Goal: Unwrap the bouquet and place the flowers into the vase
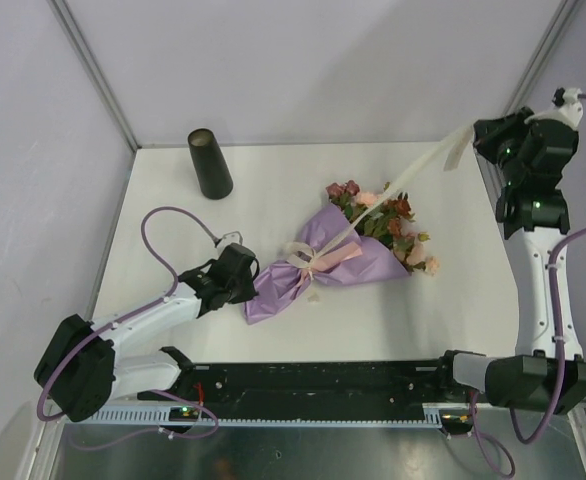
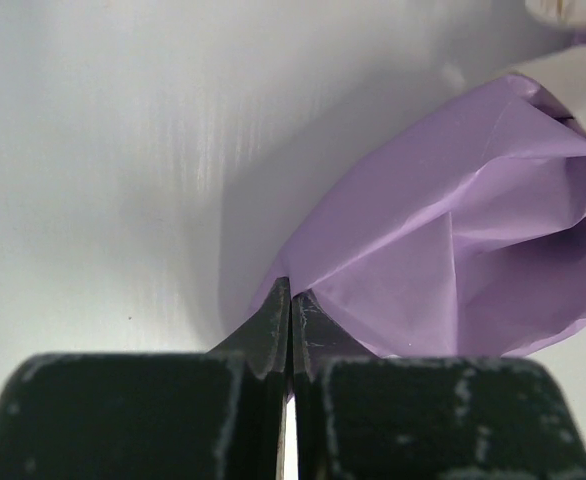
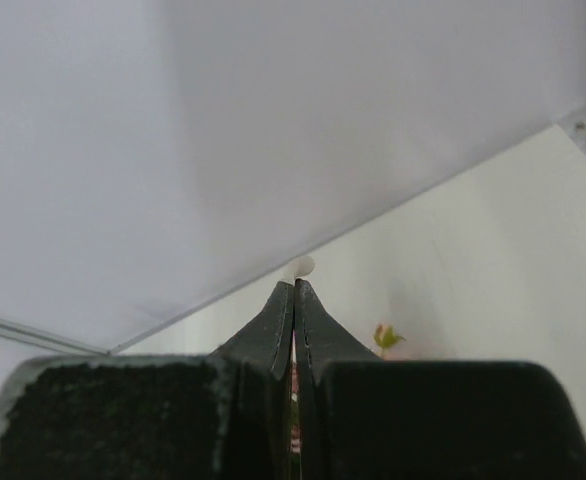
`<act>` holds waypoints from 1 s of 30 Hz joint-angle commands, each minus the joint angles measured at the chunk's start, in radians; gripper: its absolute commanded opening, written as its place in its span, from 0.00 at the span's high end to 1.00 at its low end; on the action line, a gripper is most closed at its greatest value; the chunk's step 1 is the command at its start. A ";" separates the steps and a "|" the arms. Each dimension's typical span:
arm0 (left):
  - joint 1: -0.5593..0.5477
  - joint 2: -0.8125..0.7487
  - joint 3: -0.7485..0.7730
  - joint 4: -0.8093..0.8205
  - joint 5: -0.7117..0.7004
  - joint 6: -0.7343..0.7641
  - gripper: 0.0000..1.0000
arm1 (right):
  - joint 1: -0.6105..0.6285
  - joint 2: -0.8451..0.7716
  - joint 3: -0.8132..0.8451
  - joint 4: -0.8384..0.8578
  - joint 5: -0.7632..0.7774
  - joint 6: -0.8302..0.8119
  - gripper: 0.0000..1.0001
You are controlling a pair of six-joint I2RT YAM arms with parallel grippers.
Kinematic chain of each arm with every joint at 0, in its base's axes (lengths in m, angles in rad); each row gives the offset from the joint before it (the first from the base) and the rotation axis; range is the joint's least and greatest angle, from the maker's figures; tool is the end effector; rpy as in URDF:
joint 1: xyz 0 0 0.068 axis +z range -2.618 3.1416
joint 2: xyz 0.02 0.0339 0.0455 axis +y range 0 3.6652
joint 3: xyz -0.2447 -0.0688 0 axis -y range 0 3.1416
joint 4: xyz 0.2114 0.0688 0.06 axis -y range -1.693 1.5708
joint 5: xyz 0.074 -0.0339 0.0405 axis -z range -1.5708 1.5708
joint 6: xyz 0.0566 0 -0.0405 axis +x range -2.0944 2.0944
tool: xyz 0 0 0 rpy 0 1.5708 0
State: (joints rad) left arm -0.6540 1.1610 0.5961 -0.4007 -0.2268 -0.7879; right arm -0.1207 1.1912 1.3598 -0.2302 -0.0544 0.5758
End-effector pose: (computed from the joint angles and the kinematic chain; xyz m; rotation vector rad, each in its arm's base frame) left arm 0.1718 -0.1156 0.1692 -0.2585 2.5138 -0.3044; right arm 0.2564 -0.0280 0.4274 0.5222 1.5618 0.3928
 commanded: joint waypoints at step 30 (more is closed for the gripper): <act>-0.047 -0.055 0.015 0.102 0.081 0.037 1.00 | 0.712 -0.626 -0.913 -0.155 0.068 0.187 0.71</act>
State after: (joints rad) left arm -0.6922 1.1290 0.5961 -0.3645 -0.1635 -0.7734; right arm 0.5854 0.6117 0.5522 -0.4496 -0.1032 0.6399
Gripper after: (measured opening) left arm 0.006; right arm 0.211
